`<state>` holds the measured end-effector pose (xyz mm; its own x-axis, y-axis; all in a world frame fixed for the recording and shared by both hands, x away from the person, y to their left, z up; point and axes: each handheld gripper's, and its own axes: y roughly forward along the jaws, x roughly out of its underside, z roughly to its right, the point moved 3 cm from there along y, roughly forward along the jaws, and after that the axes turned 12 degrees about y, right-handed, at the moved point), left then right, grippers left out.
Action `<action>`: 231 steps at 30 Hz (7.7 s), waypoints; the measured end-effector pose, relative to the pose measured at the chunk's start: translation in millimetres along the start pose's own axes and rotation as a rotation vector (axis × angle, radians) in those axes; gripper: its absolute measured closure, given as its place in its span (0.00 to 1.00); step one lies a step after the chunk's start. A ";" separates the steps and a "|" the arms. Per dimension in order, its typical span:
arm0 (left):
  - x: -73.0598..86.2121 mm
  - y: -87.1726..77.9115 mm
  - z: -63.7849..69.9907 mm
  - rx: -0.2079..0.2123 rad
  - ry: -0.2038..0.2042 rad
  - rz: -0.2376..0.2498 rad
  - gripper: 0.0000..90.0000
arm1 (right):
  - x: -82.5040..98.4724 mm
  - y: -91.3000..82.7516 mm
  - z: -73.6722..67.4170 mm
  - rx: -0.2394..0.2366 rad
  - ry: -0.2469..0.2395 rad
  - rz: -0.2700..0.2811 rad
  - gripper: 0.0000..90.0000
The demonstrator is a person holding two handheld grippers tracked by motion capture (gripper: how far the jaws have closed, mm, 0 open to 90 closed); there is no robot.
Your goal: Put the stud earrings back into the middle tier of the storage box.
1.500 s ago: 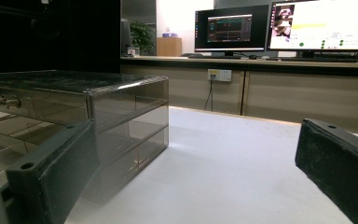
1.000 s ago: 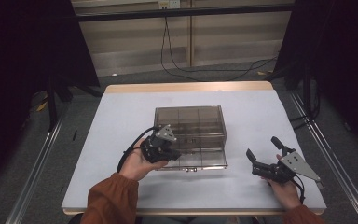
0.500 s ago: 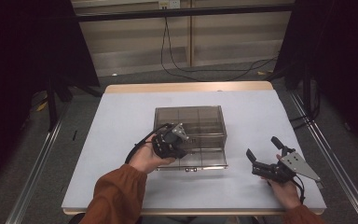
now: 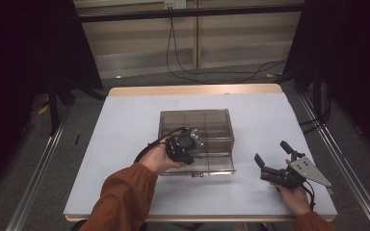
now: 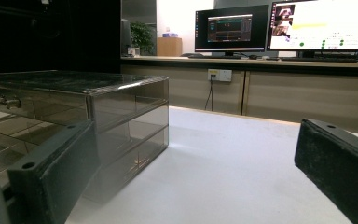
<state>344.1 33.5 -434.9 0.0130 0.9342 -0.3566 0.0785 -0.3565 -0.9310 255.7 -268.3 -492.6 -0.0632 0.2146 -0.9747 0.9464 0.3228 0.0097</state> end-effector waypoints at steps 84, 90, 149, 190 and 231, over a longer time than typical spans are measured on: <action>157.0 -25.5 1.9 -0.128 -0.345 0.166 0.89 | 0.1 -0.1 -0.4 -0.001 -0.001 0.000 0.00; 151.7 -20.2 0.7 -0.117 -0.328 0.126 0.89 | 0.1 -0.1 -0.4 -0.001 -0.001 0.000 0.00; 158.8 -56.3 8.9 -0.280 -0.407 0.433 0.96 | 0.0 -0.2 -0.3 -0.002 0.000 0.001 0.00; 68.7 -66.7 14.8 -0.167 -0.215 0.450 0.96 | 0.0 0.1 0.1 -0.001 0.000 0.000 0.00; -13.0 -22.5 1.1 -0.036 -0.015 0.173 0.96 | 0.0 0.0 -0.1 0.000 0.000 0.000 0.00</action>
<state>341.0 29.3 -409.4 0.0142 0.8587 -0.5122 0.1121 -0.5104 -0.8526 255.7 -268.3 -492.6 -0.0632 0.2144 -0.9747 0.9465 0.3226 0.0096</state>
